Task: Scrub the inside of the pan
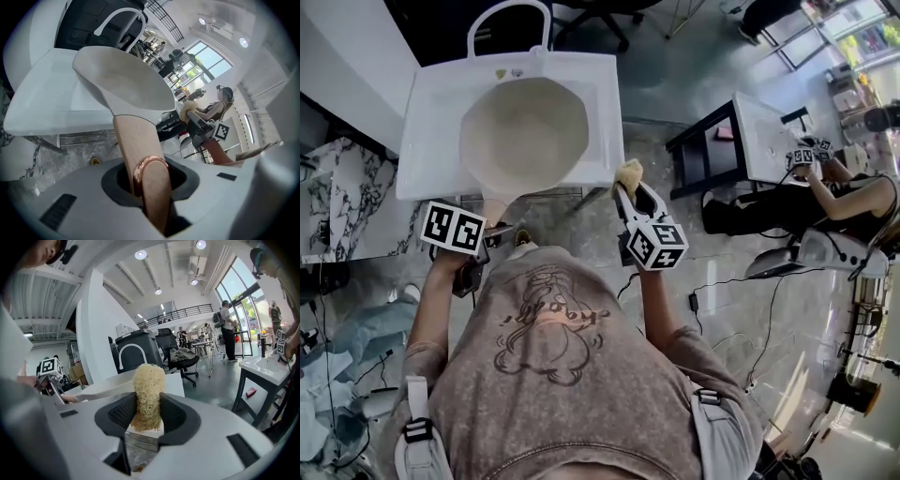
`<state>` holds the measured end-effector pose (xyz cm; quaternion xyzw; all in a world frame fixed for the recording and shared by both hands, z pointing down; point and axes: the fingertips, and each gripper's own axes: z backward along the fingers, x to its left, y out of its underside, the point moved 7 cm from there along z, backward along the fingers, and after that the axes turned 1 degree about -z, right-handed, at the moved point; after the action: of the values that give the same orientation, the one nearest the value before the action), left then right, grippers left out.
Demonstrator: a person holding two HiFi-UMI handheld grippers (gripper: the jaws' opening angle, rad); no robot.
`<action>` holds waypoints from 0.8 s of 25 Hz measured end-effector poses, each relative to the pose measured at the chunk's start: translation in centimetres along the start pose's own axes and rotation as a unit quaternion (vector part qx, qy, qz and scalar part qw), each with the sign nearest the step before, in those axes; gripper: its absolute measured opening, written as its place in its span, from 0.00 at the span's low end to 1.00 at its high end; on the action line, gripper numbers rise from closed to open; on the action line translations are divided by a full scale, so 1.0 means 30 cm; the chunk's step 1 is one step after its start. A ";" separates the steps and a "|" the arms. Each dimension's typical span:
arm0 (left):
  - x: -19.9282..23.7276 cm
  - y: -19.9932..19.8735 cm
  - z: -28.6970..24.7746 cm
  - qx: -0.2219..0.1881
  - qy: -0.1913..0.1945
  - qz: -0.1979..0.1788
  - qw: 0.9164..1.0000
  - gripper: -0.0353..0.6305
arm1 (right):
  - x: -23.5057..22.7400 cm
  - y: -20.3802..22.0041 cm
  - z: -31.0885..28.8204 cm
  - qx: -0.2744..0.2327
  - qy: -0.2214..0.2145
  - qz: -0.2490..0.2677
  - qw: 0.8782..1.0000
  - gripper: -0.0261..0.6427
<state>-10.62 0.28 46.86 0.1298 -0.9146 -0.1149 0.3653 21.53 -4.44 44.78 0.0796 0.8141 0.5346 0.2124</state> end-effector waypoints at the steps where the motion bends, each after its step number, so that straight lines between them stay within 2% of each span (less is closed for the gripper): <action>1: 0.005 -0.011 0.001 0.003 -0.001 -0.003 1.000 0.20 | 0.000 -0.006 -0.012 -0.001 0.001 0.000 1.000 0.28; 14: 0.059 -0.053 -0.042 0.059 0.014 -0.033 0.998 0.20 | 0.036 -0.062 -0.107 -0.009 0.012 0.018 1.000 0.28; 20: 0.034 -0.063 -0.086 0.082 0.027 -0.053 0.995 0.20 | 0.083 -0.126 -0.165 -0.008 -0.029 0.060 0.998 0.28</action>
<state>-9.24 -2.13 48.76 0.2108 -0.9025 -0.0550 0.3716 17.53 -9.28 42.41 0.1421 0.7969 0.5507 0.2037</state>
